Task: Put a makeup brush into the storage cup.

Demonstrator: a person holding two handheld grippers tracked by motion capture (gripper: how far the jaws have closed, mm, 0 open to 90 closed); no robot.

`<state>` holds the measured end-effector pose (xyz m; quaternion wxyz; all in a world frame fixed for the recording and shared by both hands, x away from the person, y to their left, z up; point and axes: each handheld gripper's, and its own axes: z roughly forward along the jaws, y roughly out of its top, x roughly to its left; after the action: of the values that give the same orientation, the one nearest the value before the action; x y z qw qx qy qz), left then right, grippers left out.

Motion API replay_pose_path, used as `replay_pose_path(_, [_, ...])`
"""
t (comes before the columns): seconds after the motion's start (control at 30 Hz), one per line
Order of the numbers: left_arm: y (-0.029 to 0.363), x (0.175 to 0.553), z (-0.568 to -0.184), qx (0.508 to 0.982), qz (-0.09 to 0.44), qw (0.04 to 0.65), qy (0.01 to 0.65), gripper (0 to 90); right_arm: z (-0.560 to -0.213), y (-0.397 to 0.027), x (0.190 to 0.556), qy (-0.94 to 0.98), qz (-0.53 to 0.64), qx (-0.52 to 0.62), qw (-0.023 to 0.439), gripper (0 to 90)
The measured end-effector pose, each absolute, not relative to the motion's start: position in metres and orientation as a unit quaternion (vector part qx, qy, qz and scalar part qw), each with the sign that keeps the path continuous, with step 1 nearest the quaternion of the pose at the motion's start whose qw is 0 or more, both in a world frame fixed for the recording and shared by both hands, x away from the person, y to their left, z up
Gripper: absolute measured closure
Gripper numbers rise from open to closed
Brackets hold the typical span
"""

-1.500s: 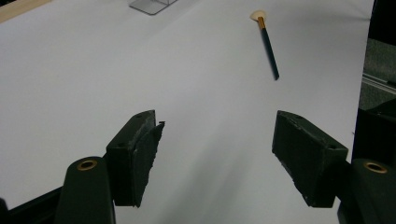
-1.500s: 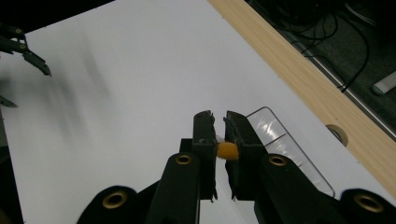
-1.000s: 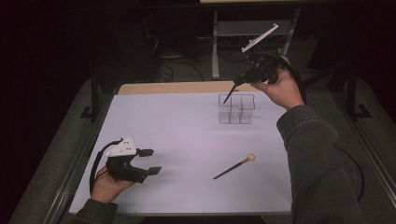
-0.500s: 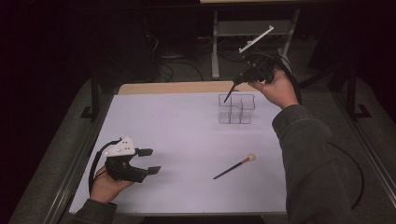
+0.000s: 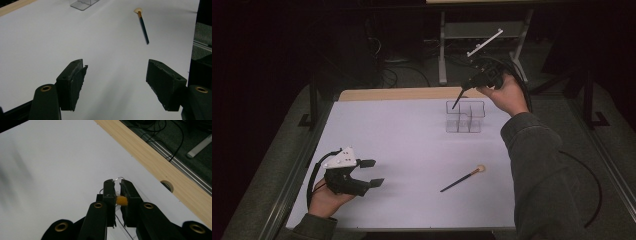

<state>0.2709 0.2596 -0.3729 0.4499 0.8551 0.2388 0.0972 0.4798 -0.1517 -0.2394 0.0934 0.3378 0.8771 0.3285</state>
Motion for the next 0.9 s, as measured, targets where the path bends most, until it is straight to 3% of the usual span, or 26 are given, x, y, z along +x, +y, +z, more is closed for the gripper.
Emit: replay_pose_path(0.9, [0.259, 0.270, -0.373, 0.853, 0.095, 0.455, 0.237, 29.5, -0.262, -0.148, 0.492, 0.873, 0.324, 0.356, 0.084, 82.3])
